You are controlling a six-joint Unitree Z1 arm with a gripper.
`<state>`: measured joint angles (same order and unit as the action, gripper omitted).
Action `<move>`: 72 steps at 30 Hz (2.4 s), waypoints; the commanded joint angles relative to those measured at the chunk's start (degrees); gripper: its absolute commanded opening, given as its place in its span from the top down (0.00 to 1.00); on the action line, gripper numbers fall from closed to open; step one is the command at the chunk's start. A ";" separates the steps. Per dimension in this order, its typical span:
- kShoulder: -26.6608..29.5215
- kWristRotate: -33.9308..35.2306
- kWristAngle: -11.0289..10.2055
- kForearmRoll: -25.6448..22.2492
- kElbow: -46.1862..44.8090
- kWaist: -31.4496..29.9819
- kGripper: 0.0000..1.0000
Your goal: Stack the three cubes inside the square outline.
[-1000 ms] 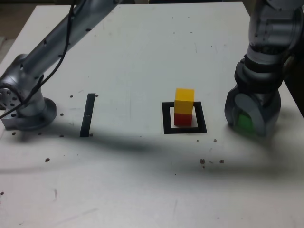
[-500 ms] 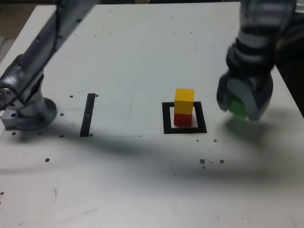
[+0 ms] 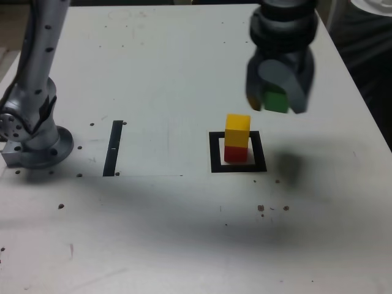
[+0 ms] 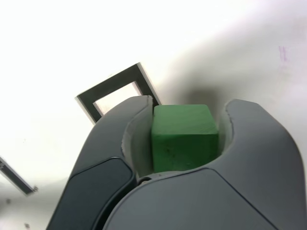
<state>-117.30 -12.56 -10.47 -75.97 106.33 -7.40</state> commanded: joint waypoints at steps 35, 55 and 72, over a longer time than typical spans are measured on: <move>6.70 13.25 5.00 1.09 -11.85 -0.26 0.67; 5.60 13.00 6.30 2.26 -13.48 -0.27 0.66; 6.02 12.03 6.64 3.76 -14.57 -0.28 0.04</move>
<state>-111.43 -0.48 -3.95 -72.18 91.98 -7.59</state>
